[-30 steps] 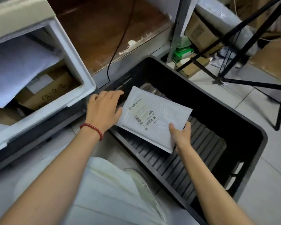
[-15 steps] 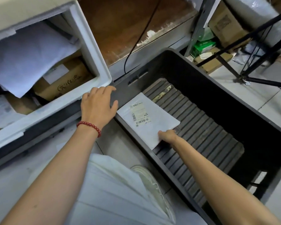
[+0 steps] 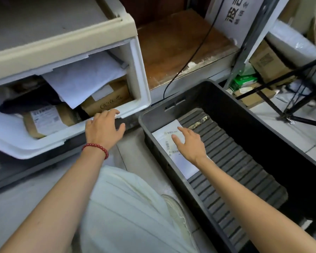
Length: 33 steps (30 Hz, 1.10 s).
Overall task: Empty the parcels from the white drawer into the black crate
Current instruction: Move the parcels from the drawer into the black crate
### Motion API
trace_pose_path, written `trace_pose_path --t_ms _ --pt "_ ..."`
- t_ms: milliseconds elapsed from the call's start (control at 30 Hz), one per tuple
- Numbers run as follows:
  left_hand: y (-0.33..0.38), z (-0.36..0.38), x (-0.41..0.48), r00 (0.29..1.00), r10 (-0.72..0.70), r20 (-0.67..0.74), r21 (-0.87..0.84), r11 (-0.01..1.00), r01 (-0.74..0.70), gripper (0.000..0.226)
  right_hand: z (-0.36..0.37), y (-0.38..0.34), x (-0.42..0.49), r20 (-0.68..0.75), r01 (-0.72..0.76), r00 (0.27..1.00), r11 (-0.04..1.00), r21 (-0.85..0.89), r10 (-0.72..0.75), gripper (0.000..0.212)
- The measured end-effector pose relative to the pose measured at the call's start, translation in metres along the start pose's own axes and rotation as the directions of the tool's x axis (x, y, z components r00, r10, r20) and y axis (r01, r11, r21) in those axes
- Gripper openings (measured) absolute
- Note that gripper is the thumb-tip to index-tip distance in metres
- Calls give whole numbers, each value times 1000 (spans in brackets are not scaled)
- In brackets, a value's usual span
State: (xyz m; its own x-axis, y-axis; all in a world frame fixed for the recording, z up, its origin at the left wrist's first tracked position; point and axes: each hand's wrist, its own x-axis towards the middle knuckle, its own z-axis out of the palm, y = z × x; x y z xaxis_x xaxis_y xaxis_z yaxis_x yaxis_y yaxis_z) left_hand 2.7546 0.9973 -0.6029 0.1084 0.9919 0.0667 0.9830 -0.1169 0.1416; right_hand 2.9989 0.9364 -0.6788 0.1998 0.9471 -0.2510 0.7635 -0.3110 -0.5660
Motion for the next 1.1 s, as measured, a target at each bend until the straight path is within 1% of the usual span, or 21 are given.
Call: trace_pose_path --t_ms 100,200,333,433,500,667,767,867,1000,1100 --pt "-23 -21 -6 997 21 -71 71 997 -16 41 -22 -37 -2 -89 170 980 980 -106 -180 56" --pt "-50 -35 -21 994 -65 -88 76 994 72 40 -29 -72 -7 -121 334 929 933 -136 -350 53" --pt "-86 -28 -52 986 -162 -43 102 981 165 42 -11 -100 -18 -82 503 858 862 -64 -507 50" --pt "-109 -15 -75 973 -232 23 108 968 228 44 14 -106 -25 -48 563 825 826 -2 -562 46" --pt "-123 -4 -88 959 -275 70 105 958 267 45 32 -106 -26 -9 558 830 829 33 -558 46" --pt "-150 32 -103 903 -394 172 81 919 385 47 76 -94 -15 188 469 863 882 45 -469 49" --pt "-158 59 -103 885 -413 216 67 910 409 50 102 -90 -2 297 392 874 919 37 -385 51" --pt "-159 90 -102 858 -426 287 45 900 433 56 138 -88 12 385 326 874 945 -10 -297 52" --pt "-164 133 -103 801 -446 401 70 886 458 74 186 -92 23 493 262 849 962 -78 -191 59" --pt "-162 156 -108 723 -495 482 -7 823 568 98 213 -96 23 585 199 803 976 -86 -112 65"
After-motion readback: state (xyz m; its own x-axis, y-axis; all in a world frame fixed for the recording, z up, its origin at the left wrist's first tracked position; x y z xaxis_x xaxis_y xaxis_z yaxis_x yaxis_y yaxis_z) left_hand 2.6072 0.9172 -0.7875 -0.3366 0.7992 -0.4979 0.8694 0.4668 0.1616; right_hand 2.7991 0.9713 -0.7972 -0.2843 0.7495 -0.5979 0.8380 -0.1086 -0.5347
